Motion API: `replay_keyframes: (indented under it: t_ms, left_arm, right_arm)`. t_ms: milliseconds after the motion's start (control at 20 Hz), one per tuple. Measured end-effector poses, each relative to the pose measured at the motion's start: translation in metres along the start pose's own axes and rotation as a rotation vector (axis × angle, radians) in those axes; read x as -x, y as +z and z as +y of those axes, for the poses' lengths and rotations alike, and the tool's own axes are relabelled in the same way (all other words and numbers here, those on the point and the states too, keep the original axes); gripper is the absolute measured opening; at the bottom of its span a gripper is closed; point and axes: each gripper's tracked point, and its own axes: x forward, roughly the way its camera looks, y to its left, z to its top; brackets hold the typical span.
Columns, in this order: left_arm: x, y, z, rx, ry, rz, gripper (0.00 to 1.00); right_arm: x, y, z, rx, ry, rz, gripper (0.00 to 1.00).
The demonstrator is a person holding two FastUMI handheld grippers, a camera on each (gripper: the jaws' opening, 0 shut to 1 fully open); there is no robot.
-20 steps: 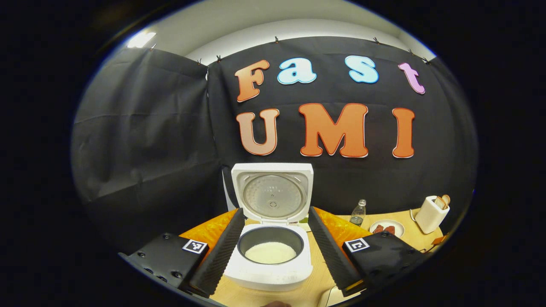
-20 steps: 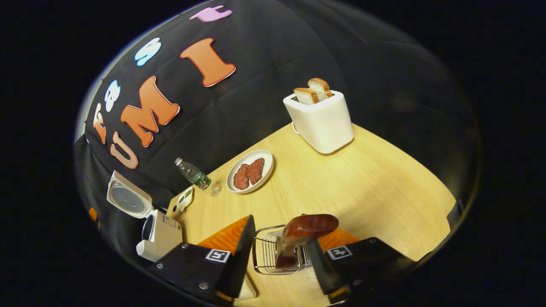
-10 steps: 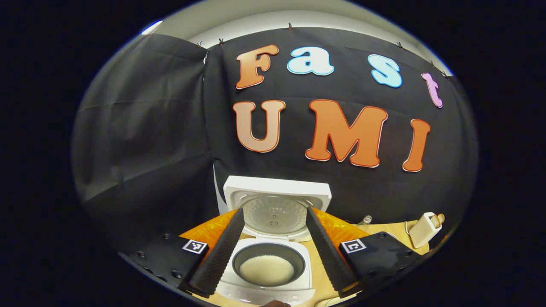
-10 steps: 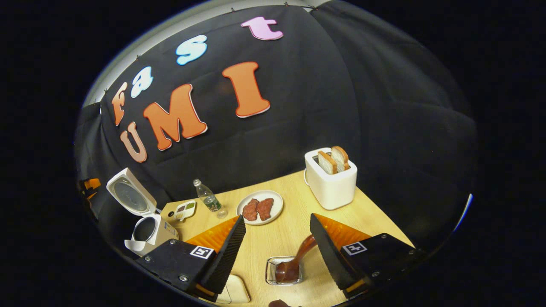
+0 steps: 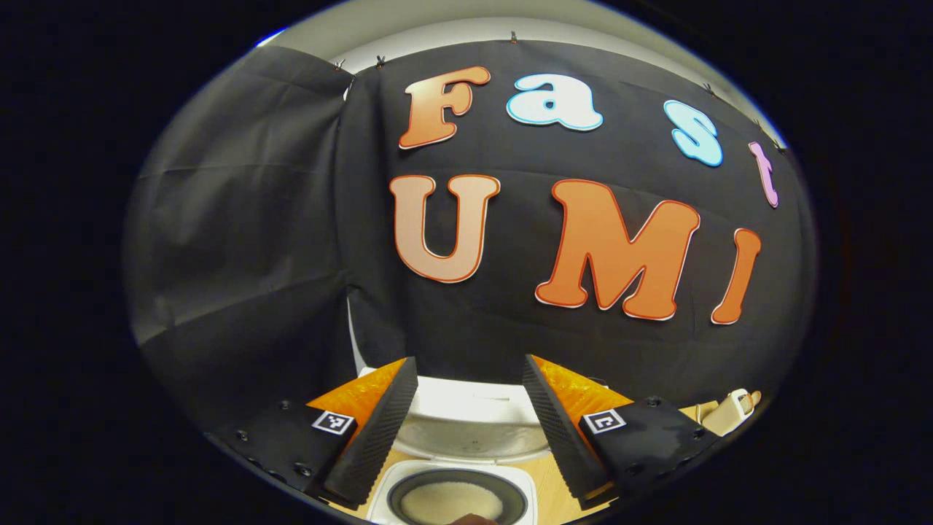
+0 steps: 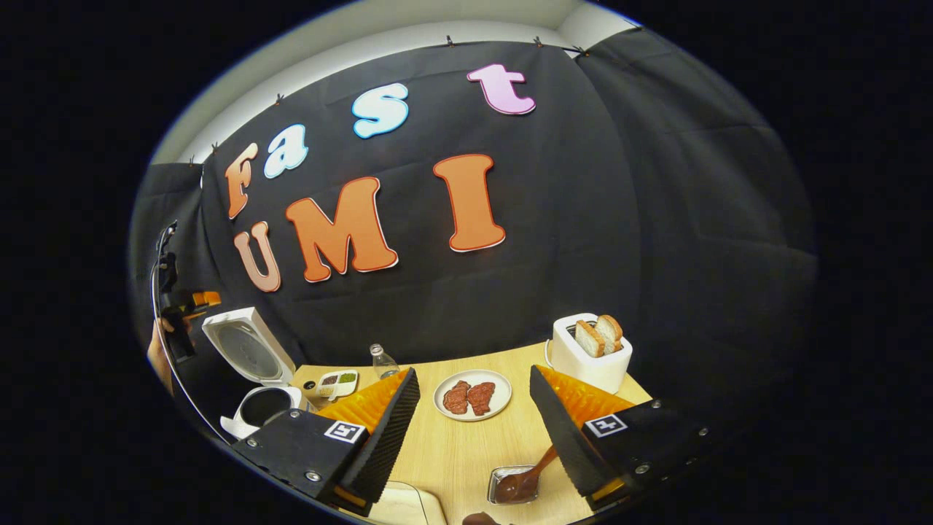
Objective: Close the left gripper, press the button to open the rice cooker; take a wooden spoon from the chopstick holder with the right hand, scoop a spoonful of rice and pour it into the rice cooker, then put the wooden spoon back into the chopstick holder.
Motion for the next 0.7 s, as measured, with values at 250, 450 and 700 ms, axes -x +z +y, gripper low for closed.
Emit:
replay_keyframes:
  t_ms: [250,450,700]
  left_arm:
    - [-0.035,-0.021,0.008,-0.072,0.089,0.085,0.98]
    - [-0.018,-0.032,0.011,-0.156,0.166,0.097,1.00]
    - [0.030,-0.055,0.020,-0.162,0.195,0.140,1.00]
  right_arm:
    - [0.014,-0.019,-0.002,0.004,-0.015,0.037,0.94]
    - [0.007,-0.024,0.016,-0.006,0.042,0.076,0.94]
    - [-0.007,-0.031,0.053,0.031,0.145,0.100,0.94]
